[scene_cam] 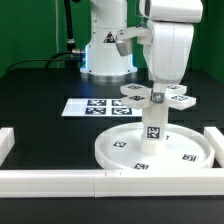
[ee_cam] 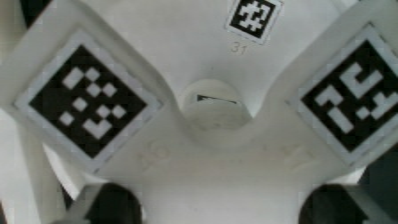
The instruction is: Assemble round table
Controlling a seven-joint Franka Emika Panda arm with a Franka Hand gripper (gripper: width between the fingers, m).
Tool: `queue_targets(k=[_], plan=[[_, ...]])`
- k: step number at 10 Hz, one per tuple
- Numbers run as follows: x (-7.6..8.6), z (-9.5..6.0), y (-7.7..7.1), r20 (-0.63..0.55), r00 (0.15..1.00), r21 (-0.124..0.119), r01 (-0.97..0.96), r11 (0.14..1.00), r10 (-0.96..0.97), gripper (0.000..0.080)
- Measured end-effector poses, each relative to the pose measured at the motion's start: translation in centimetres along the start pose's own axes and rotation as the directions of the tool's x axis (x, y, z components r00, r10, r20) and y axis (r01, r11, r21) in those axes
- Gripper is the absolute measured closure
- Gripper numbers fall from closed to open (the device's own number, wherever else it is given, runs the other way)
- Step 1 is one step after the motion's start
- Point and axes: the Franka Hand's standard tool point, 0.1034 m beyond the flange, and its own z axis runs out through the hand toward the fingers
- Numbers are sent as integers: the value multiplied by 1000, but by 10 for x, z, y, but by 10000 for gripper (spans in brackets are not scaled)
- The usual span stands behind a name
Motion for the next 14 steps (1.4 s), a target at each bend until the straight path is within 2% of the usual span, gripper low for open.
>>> queue_targets(k=[1,3,5,7,12,14], plan=[[0,0,0,-1,1000,0,-18,1000,18,360],[0,0,0,-5,977,5,-212,977,212,360],[1,0,0,-12,910,11,-414,910,414,359],[1,-1,-1,-17,790,21,-613,790,613,359],[2,-1,-2,-12,537,35,-843,537,843,358],[2,0,-2,-9,346,62,-936,346,938,358]])
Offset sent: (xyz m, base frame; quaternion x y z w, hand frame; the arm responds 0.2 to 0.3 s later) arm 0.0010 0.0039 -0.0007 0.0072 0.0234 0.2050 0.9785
